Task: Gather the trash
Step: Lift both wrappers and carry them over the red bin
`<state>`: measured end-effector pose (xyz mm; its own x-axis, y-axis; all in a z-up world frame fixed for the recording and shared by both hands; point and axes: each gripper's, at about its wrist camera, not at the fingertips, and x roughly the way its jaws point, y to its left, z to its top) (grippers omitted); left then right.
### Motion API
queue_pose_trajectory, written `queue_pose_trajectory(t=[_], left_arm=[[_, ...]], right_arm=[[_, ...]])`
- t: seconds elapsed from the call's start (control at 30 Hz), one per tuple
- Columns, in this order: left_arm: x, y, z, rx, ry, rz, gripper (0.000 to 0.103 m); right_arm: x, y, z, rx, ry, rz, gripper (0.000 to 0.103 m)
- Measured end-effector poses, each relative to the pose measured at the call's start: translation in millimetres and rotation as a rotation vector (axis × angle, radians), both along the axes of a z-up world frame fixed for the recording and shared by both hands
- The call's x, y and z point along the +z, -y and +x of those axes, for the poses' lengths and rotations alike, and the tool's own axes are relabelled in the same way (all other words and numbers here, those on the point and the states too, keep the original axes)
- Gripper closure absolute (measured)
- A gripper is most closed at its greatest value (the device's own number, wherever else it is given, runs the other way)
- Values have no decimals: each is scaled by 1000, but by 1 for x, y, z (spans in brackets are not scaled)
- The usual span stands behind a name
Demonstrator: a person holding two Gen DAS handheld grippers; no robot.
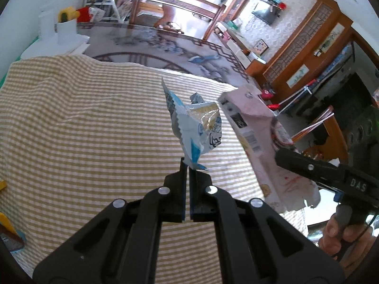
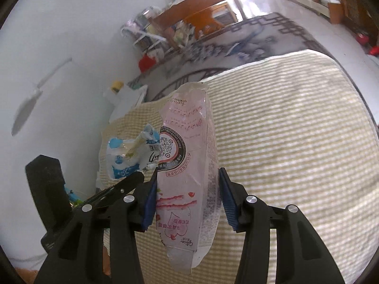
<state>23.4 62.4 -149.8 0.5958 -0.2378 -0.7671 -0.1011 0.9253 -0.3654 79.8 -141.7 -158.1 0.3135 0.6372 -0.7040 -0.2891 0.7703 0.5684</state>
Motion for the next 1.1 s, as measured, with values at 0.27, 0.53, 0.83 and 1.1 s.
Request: queue_pose_trajectory(t=[0.27,0.53,0.83,1.1], left_arm=[[12,29,7,-77,33,1,102],[19,60,10,-147,53,36,102],[27,93,14,-206,69,54,102],[27,124,14,-241,66,63,102]], right_arm=[[5,48,-10,-129,7,14,57],[3,90,-21,-218,-6,28,56],[1,134,-33,-290,-21,49,56],[-7,168,-39,-338,-46,61,56]])
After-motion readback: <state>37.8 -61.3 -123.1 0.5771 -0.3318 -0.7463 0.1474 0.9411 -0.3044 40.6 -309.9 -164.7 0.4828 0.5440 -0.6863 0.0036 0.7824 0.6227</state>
